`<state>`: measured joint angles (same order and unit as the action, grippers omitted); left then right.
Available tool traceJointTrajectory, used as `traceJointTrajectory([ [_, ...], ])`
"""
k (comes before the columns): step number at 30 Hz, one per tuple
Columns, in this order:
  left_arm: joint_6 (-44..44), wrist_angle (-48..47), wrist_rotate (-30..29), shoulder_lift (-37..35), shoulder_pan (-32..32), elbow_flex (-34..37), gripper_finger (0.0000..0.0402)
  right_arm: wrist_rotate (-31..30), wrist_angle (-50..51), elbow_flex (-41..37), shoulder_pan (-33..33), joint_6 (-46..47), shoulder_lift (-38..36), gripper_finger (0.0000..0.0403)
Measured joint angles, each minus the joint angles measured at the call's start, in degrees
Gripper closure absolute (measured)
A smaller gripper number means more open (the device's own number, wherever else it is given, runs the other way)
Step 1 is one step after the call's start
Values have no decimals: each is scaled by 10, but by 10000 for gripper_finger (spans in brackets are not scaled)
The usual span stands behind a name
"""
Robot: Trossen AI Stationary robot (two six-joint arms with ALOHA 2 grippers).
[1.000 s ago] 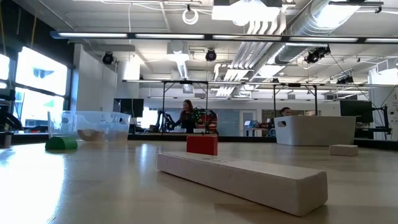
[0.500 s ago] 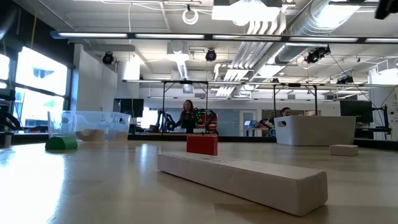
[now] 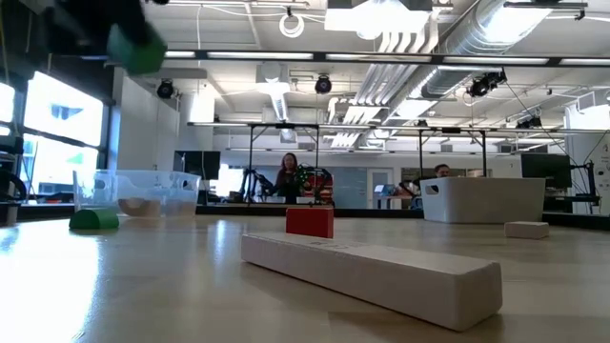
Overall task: Sort & place blocks by color
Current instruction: Put the green block into the gray bin
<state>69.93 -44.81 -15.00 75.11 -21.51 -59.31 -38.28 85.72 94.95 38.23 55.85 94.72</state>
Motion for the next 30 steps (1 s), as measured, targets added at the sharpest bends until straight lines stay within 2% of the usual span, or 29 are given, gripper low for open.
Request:
traceJointTrajectory([
  [4, -85, 49, 10, -31, 60, 0, 300, -12, -22, 32, -30, -57, 0, 233],
  [8, -165, 108, 50, -51, 117, 0, 300, -13, -67, 65, -60, -137, 0, 233],
  [12, -240, 170, 131, -52, 173, 0, 300, -7, -124, 88, -91, -235, 0, 233],
  [16, -293, 218, 221, -52, 223, 0, 300, 37, -195, 94, -124, -327, 0, 233],
  [20, -315, 271, 286, -52, 266, 0, 300, 74, -251, 93, -147, -388, 0, 233],
  [25, -310, 337, 380, -52, 308, 0, 300, 91, -326, 93, -166, -460, 0, 233],
  [30, -295, 386, 440, -45, 337, 0, 300, 101, -399, 93, -185, -512, 0, 233],
])
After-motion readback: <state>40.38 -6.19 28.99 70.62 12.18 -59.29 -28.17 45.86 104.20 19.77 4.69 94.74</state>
